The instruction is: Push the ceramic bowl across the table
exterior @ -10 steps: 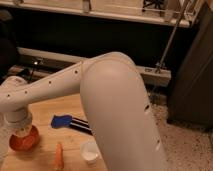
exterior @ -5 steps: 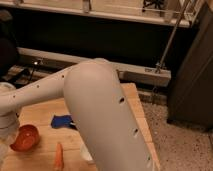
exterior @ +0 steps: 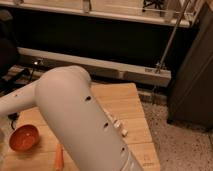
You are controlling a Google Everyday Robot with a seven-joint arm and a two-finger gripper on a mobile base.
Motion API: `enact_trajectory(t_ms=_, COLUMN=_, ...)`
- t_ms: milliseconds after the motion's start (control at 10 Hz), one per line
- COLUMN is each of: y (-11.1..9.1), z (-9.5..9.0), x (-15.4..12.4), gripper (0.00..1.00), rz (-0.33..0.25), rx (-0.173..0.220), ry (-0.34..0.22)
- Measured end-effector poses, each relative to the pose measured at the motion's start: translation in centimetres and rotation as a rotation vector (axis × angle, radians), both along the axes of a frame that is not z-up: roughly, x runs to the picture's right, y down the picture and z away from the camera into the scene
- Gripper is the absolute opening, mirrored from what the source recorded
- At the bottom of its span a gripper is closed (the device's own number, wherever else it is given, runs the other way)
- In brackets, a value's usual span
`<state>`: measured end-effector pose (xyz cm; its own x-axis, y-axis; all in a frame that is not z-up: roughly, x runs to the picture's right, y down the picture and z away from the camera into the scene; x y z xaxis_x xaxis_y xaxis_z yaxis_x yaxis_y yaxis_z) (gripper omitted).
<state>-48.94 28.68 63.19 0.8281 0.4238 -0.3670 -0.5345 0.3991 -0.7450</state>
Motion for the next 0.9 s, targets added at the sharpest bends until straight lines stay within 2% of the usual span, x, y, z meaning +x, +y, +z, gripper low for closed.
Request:
enact_trajectory(t_ms=200, y=1.4, z=1.4, x=-0.3, gripper=0.0, rz=-0.065, rx=0.004, ry=0.025)
enact_trajectory(t_ms=400, y=1.4, z=3.0, x=0.0, gripper=0.0, rz=-0.086, rx=0.009, ry=0.049)
enact_trajectory(t_ms=900, y=-0.8, z=6.1, x=1.4, gripper=0.0, rz=-0.06, rx=0.037, ry=0.106)
